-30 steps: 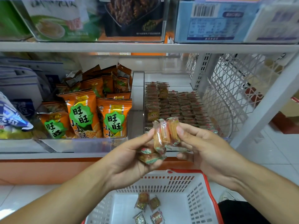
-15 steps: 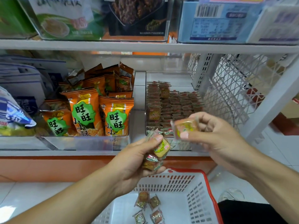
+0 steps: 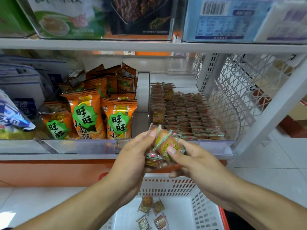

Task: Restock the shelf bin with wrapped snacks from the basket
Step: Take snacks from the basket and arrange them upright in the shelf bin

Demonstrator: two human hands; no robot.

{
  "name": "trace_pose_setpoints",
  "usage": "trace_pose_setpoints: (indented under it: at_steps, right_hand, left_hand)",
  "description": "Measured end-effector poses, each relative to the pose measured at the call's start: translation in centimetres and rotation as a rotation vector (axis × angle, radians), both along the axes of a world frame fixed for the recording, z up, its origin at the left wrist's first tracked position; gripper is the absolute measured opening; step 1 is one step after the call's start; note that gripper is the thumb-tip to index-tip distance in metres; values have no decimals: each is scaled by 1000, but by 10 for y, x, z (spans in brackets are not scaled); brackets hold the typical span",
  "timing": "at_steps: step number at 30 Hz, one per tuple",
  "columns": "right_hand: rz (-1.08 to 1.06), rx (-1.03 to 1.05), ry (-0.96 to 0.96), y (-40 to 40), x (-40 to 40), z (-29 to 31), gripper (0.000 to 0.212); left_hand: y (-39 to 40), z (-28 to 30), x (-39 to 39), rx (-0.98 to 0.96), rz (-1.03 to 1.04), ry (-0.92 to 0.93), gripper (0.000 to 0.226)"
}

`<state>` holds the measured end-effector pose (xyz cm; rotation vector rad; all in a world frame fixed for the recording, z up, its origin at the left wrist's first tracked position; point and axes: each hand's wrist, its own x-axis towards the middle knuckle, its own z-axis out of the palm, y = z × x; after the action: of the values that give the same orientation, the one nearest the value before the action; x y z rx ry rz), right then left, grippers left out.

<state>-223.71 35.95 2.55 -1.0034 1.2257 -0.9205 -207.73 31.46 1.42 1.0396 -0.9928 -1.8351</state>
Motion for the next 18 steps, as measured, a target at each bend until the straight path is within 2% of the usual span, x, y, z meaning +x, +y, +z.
trace_pose_setpoints:
  at_steps: [4,9,11,15,18]
  right_hand:
    - [-38,-4,-139,-1,-3,3,19]
    - [-123,20,-246,-10,-18,12,46]
    - [-104,27,-259,-11,-21,14,46]
    - [-80,42,-264,-12,-18,12,45]
    - [-24,62,-280,-12,-15,12,41]
  left_hand:
    - [-2,0,4,-29,-9,47,23]
    - [-9,3,8,12,62,157,26]
    - [-10,3,8,18,85,173,28]
    - [-8,-1,7,10,51,123,36]
    - [-7,-6,7,-73,-33,-7,41]
